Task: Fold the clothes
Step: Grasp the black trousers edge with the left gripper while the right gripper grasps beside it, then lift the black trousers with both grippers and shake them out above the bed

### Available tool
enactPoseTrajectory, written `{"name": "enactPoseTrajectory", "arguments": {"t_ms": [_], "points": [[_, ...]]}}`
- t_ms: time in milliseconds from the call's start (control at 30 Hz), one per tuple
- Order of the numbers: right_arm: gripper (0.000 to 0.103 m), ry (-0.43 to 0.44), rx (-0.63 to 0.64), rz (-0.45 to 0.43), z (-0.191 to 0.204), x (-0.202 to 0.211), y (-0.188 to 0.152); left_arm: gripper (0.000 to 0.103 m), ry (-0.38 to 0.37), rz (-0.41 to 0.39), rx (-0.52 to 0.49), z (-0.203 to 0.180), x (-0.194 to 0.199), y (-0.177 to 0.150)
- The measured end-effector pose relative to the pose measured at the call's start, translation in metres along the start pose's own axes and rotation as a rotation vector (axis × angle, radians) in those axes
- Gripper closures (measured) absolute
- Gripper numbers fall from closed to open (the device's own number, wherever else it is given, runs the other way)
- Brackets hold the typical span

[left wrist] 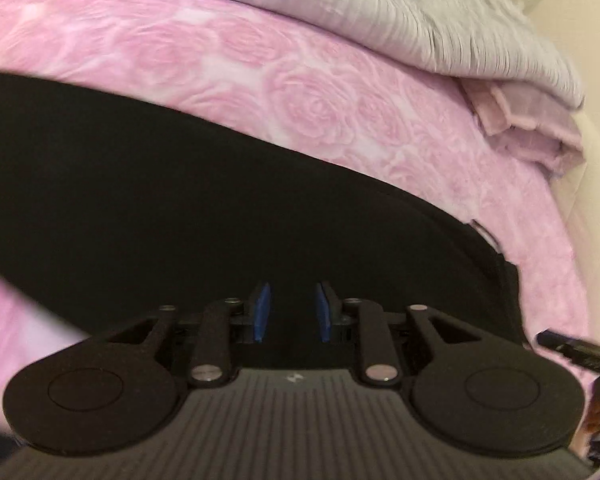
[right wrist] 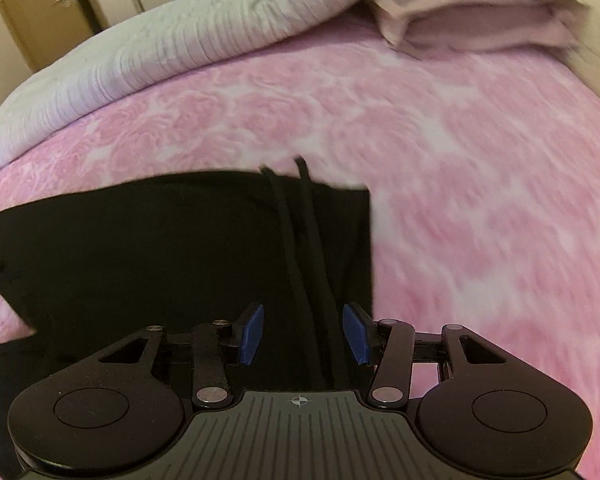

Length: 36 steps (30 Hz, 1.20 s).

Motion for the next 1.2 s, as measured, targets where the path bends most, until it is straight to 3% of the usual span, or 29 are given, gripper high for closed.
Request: {"name": "enactPoseTrajectory", "arguments": {"t_ms": [67,133,300,467,600,767,833,1000,1100,1200], "points": [[0.054,0.005,0.015,0.009,-0.004,-0.015,0.009,0.077,0.040,0.087,-0.038,-0.005,-0.035,0.001],[0.054,0.003,0.022,0.014,-0.009,-0.026,0.016,0.079,0.065,0.119,-0.060,-0.008,-0.049,0.001],[0.054,0.012,0.056,0.019,-0.012,-0.045,0.032,0.076,0.018,0.029,-0.087,-0.017,-0.008,0.004],[0.054,0.026,0.068,0.058,-0.020,-0.070,0.039,0.076,0.028,0.050,-0.049,0.001,0.014,-0.008],[0.055,0.236,0.089,0.151,-0.010,-0.072,0.034,0.076,0.046,0.067,0.021,0.028,0.024,-0.017],[0.054,0.235,0.122,0.189,-0.005,-0.080,0.031,0.076,0.087,0.073,0.076,0.063,0.039,-0.023],[0.055,0.339,0.112,0.212,0.003,-0.077,0.032,0.076,0.104,0.072,0.094,0.076,0.048,-0.028],[0.055,0.586,0.189,0.312,0.066,-0.051,0.008,0.076,0.134,0.063,0.141,0.102,0.067,-0.040],[0.055,0.514,0.278,0.290,0.116,-0.030,-0.023,0.076,0.153,0.068,0.174,0.115,0.076,-0.052],[0.055,0.481,0.290,0.247,0.153,-0.014,-0.057,0.076,0.172,0.084,0.206,0.128,0.082,-0.068]]}}
Point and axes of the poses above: each gripper's, at about its wrist camera, not at the fingertips, and x roughly against the way its jaws point, z to its left, y to its top, the point moved 4 cm from there along -x, roughly the way its jaws point, and after that the axes turned 11 degrees about y, right-handed, at the moved point
